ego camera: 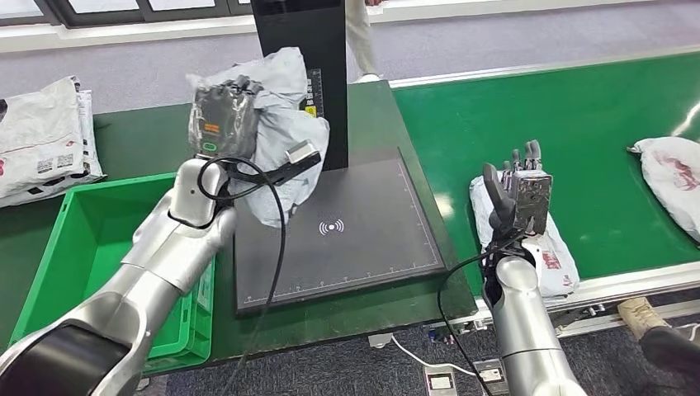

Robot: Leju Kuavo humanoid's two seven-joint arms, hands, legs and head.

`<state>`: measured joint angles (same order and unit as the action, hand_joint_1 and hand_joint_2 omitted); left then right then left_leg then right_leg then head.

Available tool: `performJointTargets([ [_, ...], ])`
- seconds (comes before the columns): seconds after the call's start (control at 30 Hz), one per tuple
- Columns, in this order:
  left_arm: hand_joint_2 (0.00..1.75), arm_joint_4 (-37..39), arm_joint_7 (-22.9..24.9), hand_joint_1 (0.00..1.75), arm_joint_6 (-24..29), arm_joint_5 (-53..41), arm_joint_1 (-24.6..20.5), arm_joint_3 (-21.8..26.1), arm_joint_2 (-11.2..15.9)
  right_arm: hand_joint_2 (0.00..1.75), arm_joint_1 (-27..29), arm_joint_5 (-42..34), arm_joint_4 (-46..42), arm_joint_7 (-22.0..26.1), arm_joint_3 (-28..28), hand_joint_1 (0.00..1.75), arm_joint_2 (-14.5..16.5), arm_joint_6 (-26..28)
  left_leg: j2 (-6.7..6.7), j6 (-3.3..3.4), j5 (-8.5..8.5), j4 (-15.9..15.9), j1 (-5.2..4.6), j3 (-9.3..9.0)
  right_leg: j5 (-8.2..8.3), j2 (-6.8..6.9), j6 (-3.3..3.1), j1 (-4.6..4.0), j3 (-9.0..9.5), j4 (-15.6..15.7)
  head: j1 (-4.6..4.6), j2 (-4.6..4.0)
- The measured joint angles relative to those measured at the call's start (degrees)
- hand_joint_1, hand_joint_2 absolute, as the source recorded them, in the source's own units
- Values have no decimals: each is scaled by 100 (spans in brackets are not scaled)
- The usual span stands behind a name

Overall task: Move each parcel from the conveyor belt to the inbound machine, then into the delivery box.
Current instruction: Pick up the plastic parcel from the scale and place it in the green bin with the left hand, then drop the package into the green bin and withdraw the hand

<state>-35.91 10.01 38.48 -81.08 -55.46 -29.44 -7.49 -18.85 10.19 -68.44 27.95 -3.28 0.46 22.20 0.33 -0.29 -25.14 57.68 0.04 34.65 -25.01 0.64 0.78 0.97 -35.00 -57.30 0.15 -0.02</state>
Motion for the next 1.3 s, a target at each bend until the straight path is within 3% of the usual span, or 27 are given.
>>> performJointTargets([
  [0.13, 175, 47, 81, 175, 74, -277, 23, 373, 87, 175, 44, 0, 1, -17, 0, 0, 0, 24, -4, -3, 3, 0, 4, 3, 0, 5, -1, -1, 0, -2, 0, 0],
  [0.4, 175, 77, 241, 175, 86, -502, 48, 655, 130, 175, 74, -8, 1, -17, 0, 0, 0, 39, -4, -2, 1, 1, 1, 7, 0, 5, -1, 1, -1, 0, 0, 0],
  [0.63, 175, 220, 1364, 175, 61, -764, 51, 741, 387, 175, 222, 8, -16, -63, 0, 0, -4, 139, -1, -2, 0, 0, 3, 6, -1, -1, -2, -2, -6, -1, 0, 0],
  [0.8, 175, 806, 2038, 175, -735, -759, -81, 949, 911, 175, 498, -16, -197, -157, 9, 0, -36, 114, 23, -8, -1, -4, 8, 4, 0, -22, -7, -5, -14, -6, -1, 0],
  [0.97, 175, 1215, 2056, 175, -1409, -761, -76, 1294, 1313, 175, 583, 60, -264, -247, 104, 0, -64, 112, 30, -13, -1, -3, 9, 11, 3, -32, -14, -7, -30, -8, -1, 0],
  [1.3, 175, 1460, 2033, 175, -1539, -766, -68, 1579, 1524, 175, 600, 50, -273, -270, 194, 0, -108, 74, 10, -13, -1, 1, 7, 24, 1, -12, -15, -5, -29, -3, -2, 0],
])
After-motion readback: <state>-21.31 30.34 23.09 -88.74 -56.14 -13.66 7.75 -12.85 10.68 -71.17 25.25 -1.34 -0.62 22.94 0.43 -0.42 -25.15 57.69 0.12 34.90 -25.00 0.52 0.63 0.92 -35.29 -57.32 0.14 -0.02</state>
